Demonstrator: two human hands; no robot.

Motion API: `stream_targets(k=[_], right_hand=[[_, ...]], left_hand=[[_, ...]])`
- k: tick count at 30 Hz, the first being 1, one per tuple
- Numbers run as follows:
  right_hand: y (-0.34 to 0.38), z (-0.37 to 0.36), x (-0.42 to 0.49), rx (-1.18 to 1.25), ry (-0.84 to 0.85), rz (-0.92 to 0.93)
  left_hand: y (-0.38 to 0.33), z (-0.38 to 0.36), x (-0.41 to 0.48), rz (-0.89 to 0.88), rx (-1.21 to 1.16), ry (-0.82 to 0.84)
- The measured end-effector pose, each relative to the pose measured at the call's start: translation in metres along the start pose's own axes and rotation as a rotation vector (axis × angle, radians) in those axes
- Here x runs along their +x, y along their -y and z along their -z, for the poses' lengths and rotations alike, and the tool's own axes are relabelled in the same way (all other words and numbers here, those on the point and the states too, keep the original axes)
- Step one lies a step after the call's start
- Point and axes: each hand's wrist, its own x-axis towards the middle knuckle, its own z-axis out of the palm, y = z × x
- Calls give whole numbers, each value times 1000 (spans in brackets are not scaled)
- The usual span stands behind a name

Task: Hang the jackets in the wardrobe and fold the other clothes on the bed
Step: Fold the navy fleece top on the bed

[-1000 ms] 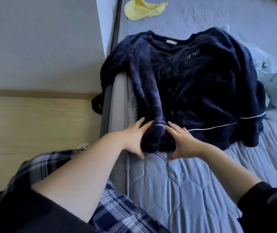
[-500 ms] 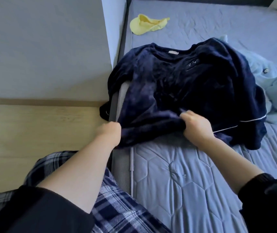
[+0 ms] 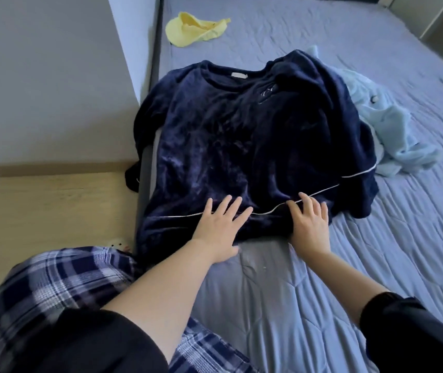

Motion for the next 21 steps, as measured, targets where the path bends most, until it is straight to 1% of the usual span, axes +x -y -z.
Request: stream_targets(k=[3, 5, 7, 8, 9, 10, 11, 12, 13, 14, 15, 16, 17, 18, 21], right_hand=[[-15, 12, 7, 27, 127, -51], [-21, 30, 18, -48, 230, 21], [-30, 49, 29, -64, 413, 99], [-39, 56, 33, 2, 543, 116], [-47, 61, 34, 149, 659, 112], [-55, 62, 34, 359, 721, 77], [-60, 61, 30, 590, 690, -10], [-64, 55, 27, 778, 537, -160], [-67, 45, 24, 851, 302, -364], [-70, 33, 20, 842, 91, -584], [-72, 24, 18, 847, -20, -774], [-71, 17, 16, 904, -41, -926], [-69, 11, 15, 1041, -2, -1038], [-68, 5, 15, 1205, 34, -1095], [-71, 5, 21, 1666, 105, -1087]], left_hand=[[-23, -2, 16, 59, -10, -10], [-29, -4, 22, 30, 2, -37], [-23, -7, 25, -26, 23, -66], [-17, -8, 25, -45, 25, -78], [-11, -9, 26, -54, 20, -82], [-5, -10, 26, -55, 9, -79], [-2, -10, 26, -49, -15, -77], [-1, -10, 27, -41, -55, -81], [-2, -9, 28, -30, -114, -92], [-3, -8, 29, -22, -176, -106], [-5, -7, 30, -23, -230, -119], [-6, -6, 30, -35, -272, -132], [-7, -6, 30, -53, -297, -140], [-7, -5, 29, -72, -307, -141], [-6, -4, 27, -105, -345, -134]])
